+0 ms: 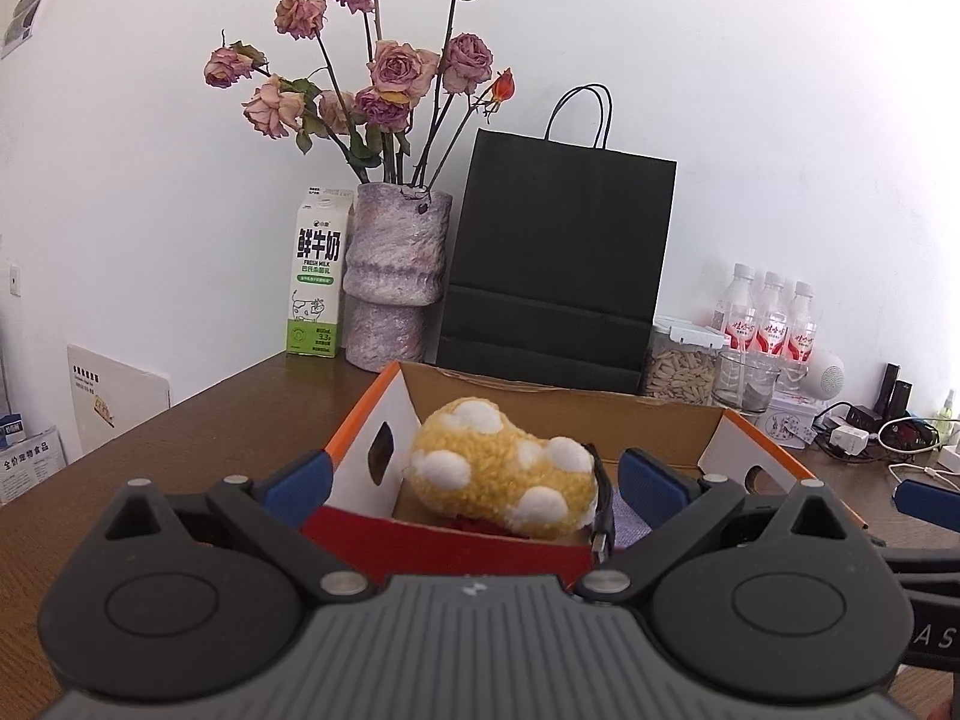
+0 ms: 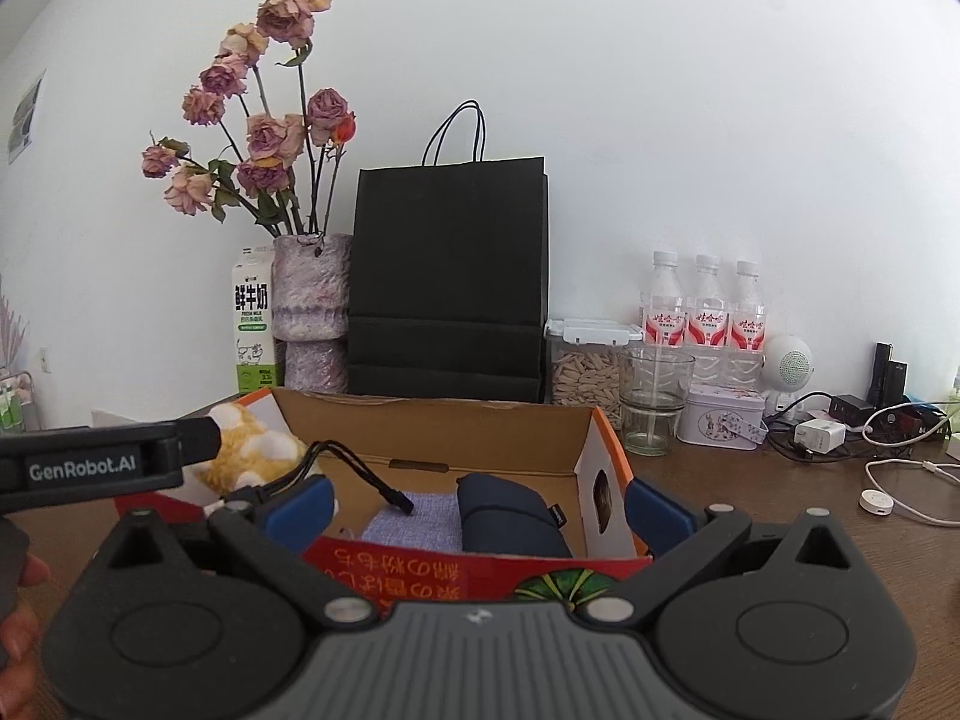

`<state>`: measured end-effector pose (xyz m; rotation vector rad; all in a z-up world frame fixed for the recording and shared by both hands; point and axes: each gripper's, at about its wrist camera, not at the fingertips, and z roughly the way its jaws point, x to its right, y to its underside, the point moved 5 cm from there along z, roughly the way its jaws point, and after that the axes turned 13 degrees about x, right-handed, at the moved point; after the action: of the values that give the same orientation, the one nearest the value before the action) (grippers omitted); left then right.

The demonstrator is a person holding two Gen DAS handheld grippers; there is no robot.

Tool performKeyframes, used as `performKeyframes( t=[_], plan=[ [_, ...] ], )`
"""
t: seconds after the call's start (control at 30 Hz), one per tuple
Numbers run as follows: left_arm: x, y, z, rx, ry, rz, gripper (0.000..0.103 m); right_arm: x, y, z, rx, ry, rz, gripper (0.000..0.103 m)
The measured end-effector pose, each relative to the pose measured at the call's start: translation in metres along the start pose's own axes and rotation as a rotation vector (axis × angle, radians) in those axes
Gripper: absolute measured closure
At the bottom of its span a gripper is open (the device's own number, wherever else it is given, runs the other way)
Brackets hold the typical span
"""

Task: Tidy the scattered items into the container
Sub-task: 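Grasp the crumpled white tissue with the right tool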

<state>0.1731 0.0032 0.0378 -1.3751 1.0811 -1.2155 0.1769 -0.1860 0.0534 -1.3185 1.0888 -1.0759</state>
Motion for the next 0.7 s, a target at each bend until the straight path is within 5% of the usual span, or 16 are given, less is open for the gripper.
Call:
performKeyframes(
  t=[0.7],
  plan=[
    [-0.042, 0.022, -0.050, -0.053, -0.034, 0.038, 0.000, 0.004, 0.029, -0.056, -0.089, -0.003, -0.009, 0.000]
  ],
)
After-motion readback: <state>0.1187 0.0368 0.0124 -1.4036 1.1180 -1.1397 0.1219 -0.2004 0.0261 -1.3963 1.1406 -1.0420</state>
